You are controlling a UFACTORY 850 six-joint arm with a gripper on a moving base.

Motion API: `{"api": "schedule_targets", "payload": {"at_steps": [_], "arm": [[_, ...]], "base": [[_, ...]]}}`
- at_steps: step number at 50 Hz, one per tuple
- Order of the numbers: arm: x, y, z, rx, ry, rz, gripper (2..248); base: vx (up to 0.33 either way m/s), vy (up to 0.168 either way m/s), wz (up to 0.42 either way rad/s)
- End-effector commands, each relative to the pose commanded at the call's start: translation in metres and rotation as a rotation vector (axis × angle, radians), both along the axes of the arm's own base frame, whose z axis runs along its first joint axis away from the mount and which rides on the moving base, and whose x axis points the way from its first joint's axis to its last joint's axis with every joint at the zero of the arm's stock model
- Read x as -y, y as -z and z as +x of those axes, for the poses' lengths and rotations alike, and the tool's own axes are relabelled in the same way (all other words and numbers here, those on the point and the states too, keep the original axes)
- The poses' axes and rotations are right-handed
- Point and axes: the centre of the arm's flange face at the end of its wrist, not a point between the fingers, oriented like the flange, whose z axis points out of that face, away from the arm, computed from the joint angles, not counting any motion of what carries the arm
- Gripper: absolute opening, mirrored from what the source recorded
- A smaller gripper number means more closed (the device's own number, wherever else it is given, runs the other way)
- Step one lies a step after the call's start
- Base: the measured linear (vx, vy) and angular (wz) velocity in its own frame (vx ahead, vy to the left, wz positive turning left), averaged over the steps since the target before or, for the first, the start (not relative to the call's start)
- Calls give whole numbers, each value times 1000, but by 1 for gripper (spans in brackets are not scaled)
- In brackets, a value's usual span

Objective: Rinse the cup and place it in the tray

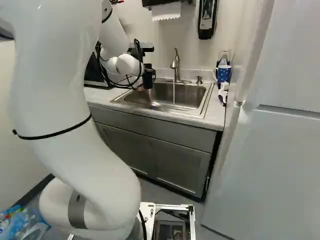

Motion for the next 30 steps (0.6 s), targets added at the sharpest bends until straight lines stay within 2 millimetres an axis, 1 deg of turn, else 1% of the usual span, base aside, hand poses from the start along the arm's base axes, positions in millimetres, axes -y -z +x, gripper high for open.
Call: {"api": "schedule_targets", "payload": {"at_steps": [14, 21, 30], "arm": [[22, 0, -7, -1, 39, 0, 126], [32, 0, -15, -4, 58, 0, 126], [43, 7, -27, -20, 79, 0, 126]], "base": [[0, 0, 0], [0, 0, 0], [0, 0, 0]]}}
